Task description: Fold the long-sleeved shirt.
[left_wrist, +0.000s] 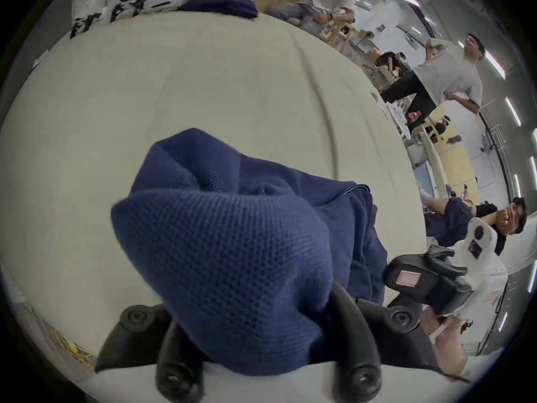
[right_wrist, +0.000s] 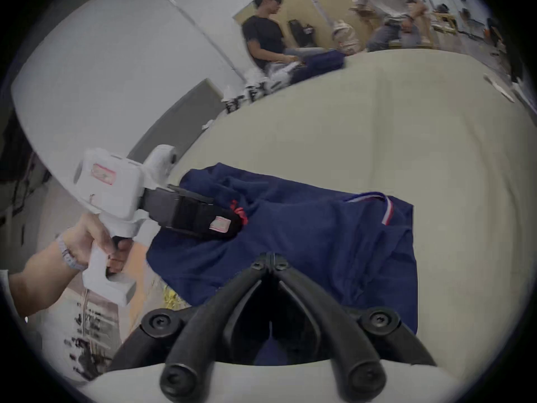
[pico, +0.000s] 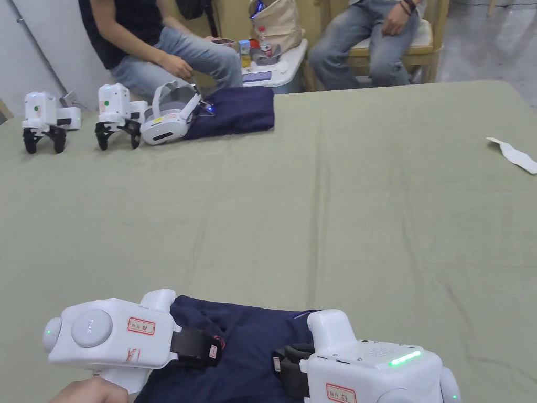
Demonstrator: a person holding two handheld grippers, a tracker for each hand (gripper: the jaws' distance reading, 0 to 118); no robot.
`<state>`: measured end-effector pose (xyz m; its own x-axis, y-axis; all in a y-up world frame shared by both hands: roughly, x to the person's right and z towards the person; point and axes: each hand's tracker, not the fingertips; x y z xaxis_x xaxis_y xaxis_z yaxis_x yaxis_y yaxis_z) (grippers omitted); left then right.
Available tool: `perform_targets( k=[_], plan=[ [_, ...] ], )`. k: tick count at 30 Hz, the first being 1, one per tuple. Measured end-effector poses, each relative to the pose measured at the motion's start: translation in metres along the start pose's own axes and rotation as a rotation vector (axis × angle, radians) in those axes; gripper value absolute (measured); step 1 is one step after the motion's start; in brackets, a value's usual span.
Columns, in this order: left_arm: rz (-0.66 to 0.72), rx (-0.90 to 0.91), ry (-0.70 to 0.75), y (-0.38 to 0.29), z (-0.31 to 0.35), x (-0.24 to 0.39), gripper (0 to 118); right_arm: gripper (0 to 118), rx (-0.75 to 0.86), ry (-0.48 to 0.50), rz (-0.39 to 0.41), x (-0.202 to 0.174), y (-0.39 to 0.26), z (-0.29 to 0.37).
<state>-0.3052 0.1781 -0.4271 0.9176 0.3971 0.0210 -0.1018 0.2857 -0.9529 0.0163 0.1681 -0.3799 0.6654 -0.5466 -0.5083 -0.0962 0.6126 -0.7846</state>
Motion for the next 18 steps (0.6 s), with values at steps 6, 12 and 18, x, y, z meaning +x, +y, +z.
perform_targets(
  k=[6, 12, 18],
  plan=[
    [0.057, -0.008, 0.112, 0.001, 0.044, -0.094, 22, 1, -0.058, 0.144, 0.042, -0.055, 0.025, -0.06],
    [0.068, -0.029, 0.29, 0.008, 0.091, -0.197, 22, 1, -0.125, 0.189, 0.123, -0.098, 0.045, -0.097],
    [0.111, -0.062, 0.394, 0.02, 0.117, -0.278, 22, 1, -0.157, 0.167, 0.134, -0.105, 0.053, -0.102]
  ],
)
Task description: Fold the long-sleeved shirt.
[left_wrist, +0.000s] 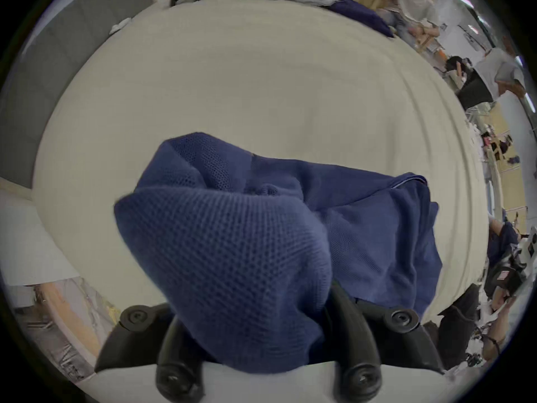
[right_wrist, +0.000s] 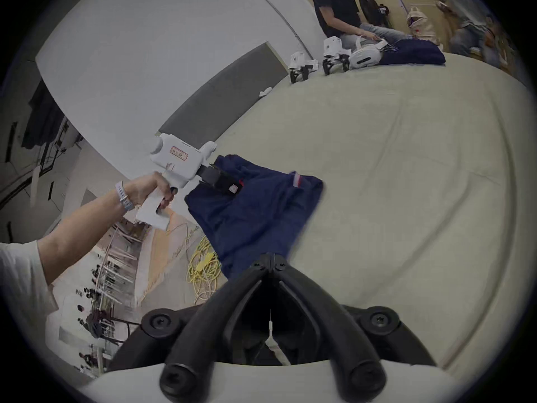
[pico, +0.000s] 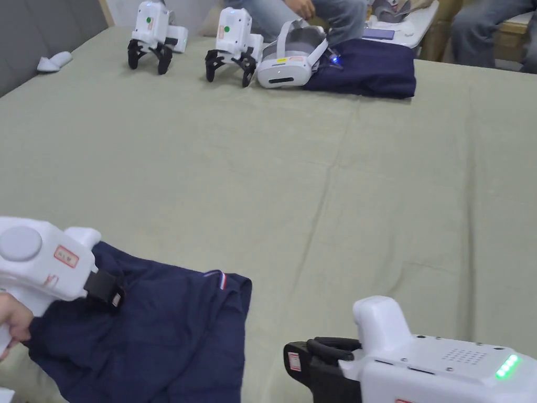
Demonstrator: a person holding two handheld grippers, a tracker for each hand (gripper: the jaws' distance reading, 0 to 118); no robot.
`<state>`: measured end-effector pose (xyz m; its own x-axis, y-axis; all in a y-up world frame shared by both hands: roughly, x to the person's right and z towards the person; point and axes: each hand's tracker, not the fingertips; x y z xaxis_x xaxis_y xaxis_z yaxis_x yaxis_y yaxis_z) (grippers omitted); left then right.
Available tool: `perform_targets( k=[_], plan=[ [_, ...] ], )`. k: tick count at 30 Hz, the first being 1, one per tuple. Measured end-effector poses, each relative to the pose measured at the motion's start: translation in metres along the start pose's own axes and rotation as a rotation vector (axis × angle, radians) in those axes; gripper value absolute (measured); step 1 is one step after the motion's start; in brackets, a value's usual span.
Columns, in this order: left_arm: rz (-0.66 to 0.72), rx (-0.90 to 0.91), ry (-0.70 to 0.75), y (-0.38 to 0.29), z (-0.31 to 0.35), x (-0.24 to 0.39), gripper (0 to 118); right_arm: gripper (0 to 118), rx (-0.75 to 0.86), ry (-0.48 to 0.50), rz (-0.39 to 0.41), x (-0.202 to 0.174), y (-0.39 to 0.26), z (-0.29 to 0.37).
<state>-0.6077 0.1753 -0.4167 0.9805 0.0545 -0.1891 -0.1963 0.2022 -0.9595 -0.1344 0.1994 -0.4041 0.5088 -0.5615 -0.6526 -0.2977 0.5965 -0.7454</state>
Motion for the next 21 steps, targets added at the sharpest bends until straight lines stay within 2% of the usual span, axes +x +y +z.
perform_targets(
  k=[3, 5, 6, 8, 9, 10, 12, 14, 15, 16, 17, 18, 21],
  plan=[
    [0.01, -0.007, -0.014, 0.013, -0.002, -0.024, 22, 1, -0.006, -0.03, 0.001, -0.003, 0.005, 0.003],
    [-0.045, -0.018, 0.05, 0.018, -0.001, -0.032, 22, 1, -0.011, -0.049, -0.004, -0.003, 0.006, 0.003],
    [-0.064, -0.01, 0.1, 0.022, -0.001, -0.033, 28, 1, -0.011, -0.055, -0.004, -0.002, 0.005, 0.002],
    [-0.132, 0.007, 0.318, 0.025, 0.005, -0.036, 48, 1, -0.014, -0.07, -0.005, -0.003, 0.003, 0.002],
    [-0.142, 0.025, 0.386, 0.027, 0.012, -0.052, 62, 1, -0.018, -0.074, -0.01, -0.004, 0.001, 0.002],
    [-0.131, 0.031, 0.43, 0.029, 0.017, -0.059, 66, 1, -0.02, -0.077, -0.012, -0.004, -0.001, 0.003],
    [-0.084, 0.061, 0.664, 0.027, 0.035, -0.081, 66, 1, -0.02, -0.095, -0.015, -0.007, -0.008, 0.009],
    [-0.049, 0.109, 0.662, 0.02, 0.057, -0.103, 65, 1, -0.017, -0.104, -0.02, -0.009, -0.013, 0.015],
    [0.014, 0.151, 0.575, 0.013, 0.068, -0.103, 61, 1, -0.009, -0.112, -0.02, -0.011, -0.016, 0.02],
    [0.055, 0.187, 0.491, 0.005, 0.078, -0.1, 50, 1, -0.002, -0.124, -0.017, -0.013, -0.018, 0.025],
    [0.086, 0.227, 0.35, -0.005, 0.092, -0.093, 34, 1, 0.015, -0.152, -0.01, -0.015, -0.021, 0.033],
    [0.094, 0.282, 0.26, -0.019, 0.099, -0.08, 13, 1, 0.051, -0.186, -0.014, -0.016, -0.024, 0.042],
    [0.034, 0.424, 0.129, -0.063, 0.102, -0.007, 0, 1, 0.1, -0.205, -0.026, -0.017, -0.034, 0.073]
  ],
)
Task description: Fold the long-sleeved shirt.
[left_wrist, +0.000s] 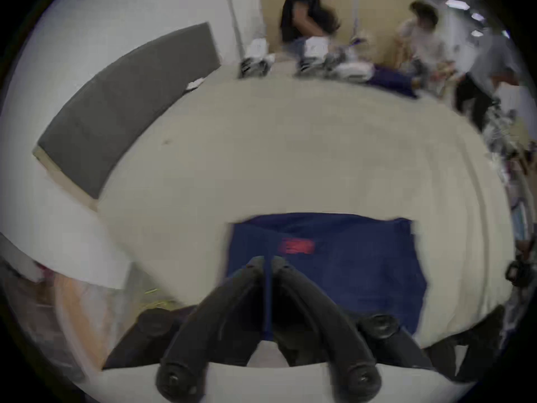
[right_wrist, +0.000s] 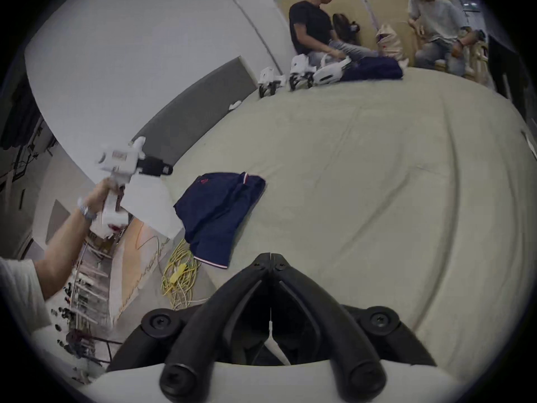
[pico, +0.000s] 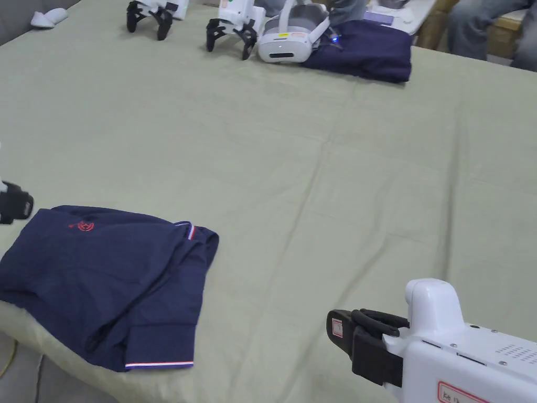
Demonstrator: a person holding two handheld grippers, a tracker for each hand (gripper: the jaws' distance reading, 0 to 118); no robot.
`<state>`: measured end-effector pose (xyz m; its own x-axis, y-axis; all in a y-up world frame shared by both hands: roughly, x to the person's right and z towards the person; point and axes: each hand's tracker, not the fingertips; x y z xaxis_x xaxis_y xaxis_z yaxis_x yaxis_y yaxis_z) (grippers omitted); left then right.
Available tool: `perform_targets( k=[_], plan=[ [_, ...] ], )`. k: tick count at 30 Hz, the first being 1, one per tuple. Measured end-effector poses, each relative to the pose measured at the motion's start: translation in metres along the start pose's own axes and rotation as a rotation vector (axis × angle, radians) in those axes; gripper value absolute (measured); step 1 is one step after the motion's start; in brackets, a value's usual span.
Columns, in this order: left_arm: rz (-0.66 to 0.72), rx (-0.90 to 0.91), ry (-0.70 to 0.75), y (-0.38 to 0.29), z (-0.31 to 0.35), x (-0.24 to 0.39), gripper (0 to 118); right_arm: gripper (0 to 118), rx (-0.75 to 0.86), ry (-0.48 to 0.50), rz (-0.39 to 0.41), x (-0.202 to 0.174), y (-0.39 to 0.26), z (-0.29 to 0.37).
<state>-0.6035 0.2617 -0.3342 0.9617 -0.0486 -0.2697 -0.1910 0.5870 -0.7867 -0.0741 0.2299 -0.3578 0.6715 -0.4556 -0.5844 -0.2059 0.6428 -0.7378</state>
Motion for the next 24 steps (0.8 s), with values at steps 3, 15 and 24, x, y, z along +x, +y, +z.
perform_targets(
  k=[3, 15, 24],
  plan=[
    [-0.158, 0.018, -0.238, -0.048, 0.027, 0.098, 0, 1, 0.049, -0.098, 0.013, 0.008, -0.012, 0.036],
    [-0.11, -0.026, -0.569, -0.154, 0.075, 0.382, 0, 1, 0.146, -0.435, -0.107, 0.061, -0.115, 0.2],
    [-0.257, -0.019, -0.55, -0.17, 0.117, 0.46, 0, 1, 0.166, -0.521, -0.127, 0.083, -0.156, 0.245]
  ],
)
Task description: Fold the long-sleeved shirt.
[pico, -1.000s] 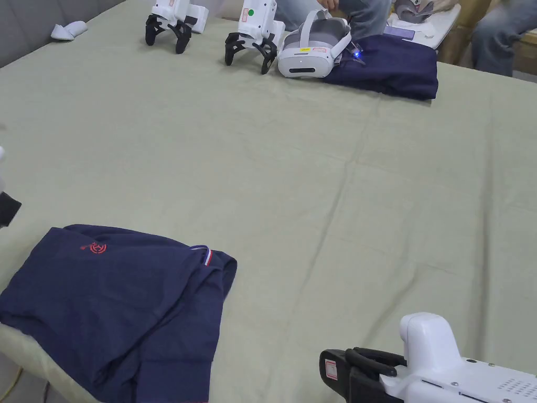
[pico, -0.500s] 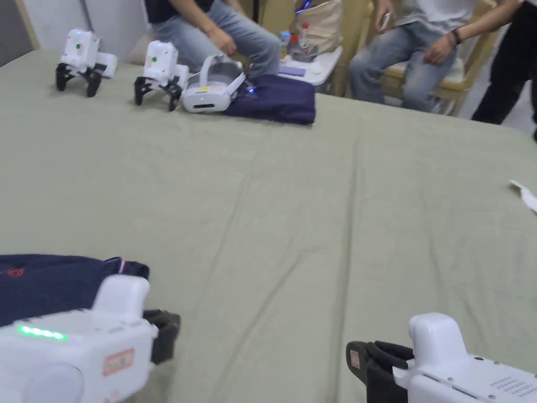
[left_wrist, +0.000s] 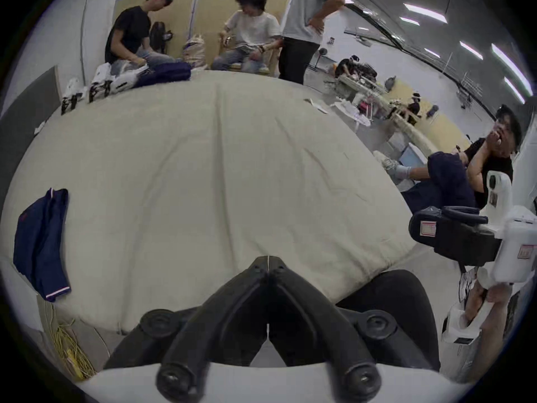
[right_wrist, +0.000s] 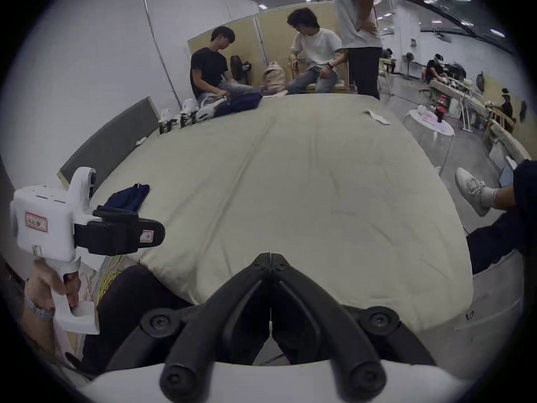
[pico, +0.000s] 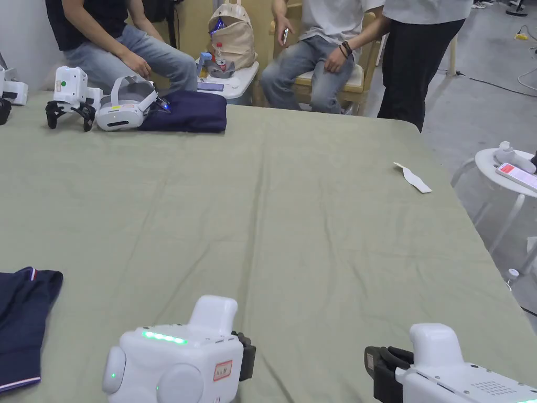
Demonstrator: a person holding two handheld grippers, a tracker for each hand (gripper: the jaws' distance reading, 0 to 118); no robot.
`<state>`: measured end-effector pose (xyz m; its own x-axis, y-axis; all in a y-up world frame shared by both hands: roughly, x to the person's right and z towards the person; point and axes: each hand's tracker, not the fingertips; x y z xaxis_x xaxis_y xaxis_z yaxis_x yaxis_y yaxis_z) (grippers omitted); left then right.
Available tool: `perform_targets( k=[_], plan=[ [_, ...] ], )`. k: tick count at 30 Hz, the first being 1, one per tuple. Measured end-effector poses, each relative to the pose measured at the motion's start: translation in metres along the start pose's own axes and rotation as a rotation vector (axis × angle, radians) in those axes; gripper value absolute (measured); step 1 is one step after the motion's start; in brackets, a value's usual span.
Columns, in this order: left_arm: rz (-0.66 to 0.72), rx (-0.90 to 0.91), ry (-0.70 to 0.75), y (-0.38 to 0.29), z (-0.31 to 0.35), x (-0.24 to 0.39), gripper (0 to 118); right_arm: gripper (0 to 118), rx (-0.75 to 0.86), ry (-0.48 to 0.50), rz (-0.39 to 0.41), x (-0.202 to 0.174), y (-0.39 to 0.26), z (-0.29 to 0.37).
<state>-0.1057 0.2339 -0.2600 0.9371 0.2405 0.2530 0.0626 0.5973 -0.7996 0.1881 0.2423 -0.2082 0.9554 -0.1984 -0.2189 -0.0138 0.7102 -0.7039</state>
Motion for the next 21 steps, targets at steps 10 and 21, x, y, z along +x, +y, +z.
perform_targets(
  k=[10, 21],
  plan=[
    [-0.045, 0.168, 0.144, 0.041, 0.021, -0.007, 0, 1, 0.14, -0.052, 0.06, -0.018, 0.056, -0.016],
    [-0.091, 0.726, 0.332, 0.079, 0.092, 0.009, 0, 1, 0.617, -0.337, 0.033, -0.06, 0.1, -0.023]
  ],
)
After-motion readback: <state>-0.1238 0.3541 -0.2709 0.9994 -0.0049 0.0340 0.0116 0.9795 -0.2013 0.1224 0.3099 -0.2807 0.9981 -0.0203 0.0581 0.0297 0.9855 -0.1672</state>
